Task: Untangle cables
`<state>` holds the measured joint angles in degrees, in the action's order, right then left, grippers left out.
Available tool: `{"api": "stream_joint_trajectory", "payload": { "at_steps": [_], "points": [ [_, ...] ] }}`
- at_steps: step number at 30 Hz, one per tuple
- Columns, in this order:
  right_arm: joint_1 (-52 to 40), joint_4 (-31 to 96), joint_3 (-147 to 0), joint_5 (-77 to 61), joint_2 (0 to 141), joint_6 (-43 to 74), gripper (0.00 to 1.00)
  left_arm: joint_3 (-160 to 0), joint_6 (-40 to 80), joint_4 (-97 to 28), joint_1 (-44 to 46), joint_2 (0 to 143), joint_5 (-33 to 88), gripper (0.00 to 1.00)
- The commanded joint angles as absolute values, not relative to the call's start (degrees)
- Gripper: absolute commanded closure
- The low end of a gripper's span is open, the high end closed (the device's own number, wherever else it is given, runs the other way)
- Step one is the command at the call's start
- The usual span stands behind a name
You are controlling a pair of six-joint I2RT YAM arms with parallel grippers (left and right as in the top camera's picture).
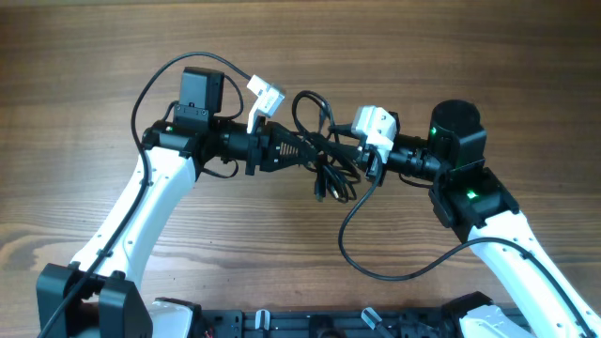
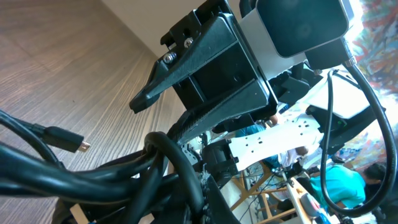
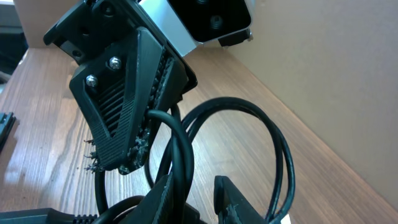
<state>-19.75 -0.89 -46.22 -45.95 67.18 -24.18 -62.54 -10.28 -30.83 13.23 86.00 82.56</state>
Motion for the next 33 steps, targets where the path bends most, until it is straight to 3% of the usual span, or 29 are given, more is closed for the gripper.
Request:
{"api": "stream_joint_trajectory", "payload": {
  "at_steps": [1, 8, 14, 17, 24, 33],
  "points": [
    [-20.3, 0.5, -46.8, -45.0, 67.7, -23.4, 0.68, -62.8, -11.5, -30.6, 13.7, 86.0, 86.5, 0.96],
    [-20.8, 0.9, -46.8, -46.3, 67.7, -22.1, 0.66, -62.8, -10.0, -30.6, 13.7, 86.0, 89.3, 0.96],
    [-20.8, 0.6, -46.8, -46.3, 67.7, -22.1, 0.96, -62.8, -9.9, -30.6, 13.7, 86.0, 89.3, 0.96],
    [-20.6, -0.2, -46.8, -46.3, 67.7, -21.6, 0.96, -62.8, -9.2, -30.6, 13.6, 86.0, 86.3, 0.96],
    [-20.5, -4.6, -46.8, -46.5, 66.6, -15.7, 0.96, -62.8, 5.3, -30.2, 13.6, 86.0, 64.1, 0.96],
    [-15.2, -6.4, -46.8, -50.7, 66.5, -5.8, 0.96, -62.8, 9.7, -30.4, 10.7, 86.0, 56.9, 0.96]
  ]
}}
